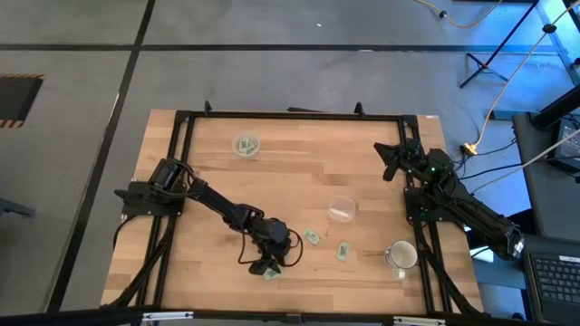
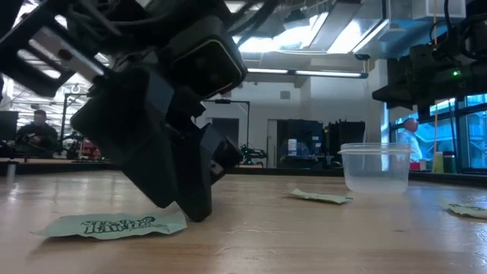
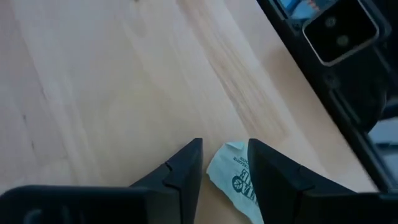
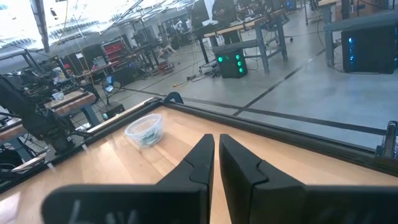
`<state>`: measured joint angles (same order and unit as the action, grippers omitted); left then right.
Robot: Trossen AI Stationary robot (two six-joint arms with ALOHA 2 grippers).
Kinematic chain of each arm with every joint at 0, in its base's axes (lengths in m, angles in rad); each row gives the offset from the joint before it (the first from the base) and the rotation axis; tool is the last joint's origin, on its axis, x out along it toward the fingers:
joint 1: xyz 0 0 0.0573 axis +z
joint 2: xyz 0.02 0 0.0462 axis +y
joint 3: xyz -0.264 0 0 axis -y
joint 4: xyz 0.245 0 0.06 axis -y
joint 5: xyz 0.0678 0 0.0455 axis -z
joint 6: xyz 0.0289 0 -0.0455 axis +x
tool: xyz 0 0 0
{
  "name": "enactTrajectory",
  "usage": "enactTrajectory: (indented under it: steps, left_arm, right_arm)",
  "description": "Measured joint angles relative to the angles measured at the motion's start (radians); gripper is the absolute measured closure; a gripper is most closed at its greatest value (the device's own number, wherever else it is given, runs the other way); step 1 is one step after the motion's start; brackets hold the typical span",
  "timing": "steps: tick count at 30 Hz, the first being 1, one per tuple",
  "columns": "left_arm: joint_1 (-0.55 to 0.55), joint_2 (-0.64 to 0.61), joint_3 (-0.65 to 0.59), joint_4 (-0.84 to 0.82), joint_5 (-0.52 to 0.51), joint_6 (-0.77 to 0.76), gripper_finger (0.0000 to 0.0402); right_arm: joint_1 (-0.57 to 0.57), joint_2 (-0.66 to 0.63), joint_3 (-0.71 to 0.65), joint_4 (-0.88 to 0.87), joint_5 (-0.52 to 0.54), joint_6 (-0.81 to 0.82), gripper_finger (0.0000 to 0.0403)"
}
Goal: Pick and place Stevia / Truvia into bins
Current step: Put the stevia packet into the top transparent container
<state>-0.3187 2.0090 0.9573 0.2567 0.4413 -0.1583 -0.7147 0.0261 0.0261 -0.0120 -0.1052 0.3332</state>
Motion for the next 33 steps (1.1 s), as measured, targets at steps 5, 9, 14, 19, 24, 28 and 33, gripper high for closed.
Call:
enactTrajectory:
  steps: [5, 9, 14, 19, 24, 28, 33]
  left_arm:
    - [-0.002, 0.0, 0.002, -0.045, -0.011, 0.124, 0.0269]
    - [-0.003, -0.003, 0.003, -0.086, -0.043, 0.187, 0.027]
    - [-0.003, -0.003, 0.002, -0.085, -0.051, 0.235, 0.0281]
    - [-0.003, -0.003, 0.002, -0.086, -0.057, 0.235, 0.0296]
    - [-0.002, -0.003, 0.002, -0.088, -0.065, 0.231, 0.0313]
    - [-0.004, -0.003, 0.002, -0.09, -0.079, 0.231, 0.0324]
    - [-0.012, -0.004, 0.002, -0.095, -0.103, 0.244, 0.0329]
  right_arm:
    - [0.0, 0.0, 0.0, 0.0, 0.0, 0.0, 0.0373]
    - [0.0, 0.0, 0.0, 0.0, 0.0, 0.0, 0.0373]
    - [0.0, 0.0, 0.0, 0.0, 0.0, 0.002, 0.0373]
    - [0.0, 0.0, 0.0, 0.0, 0.0, 0.002, 0.0373]
    - [0.0, 0.0, 0.0, 0.0, 0.0, 0.002, 0.0373]
    - [0.0, 0.0, 0.0, 0.0, 0.0, 0.001, 0.0373]
    - [0.0, 0.0, 0.0, 0.0, 0.0, -0.001, 0.0373]
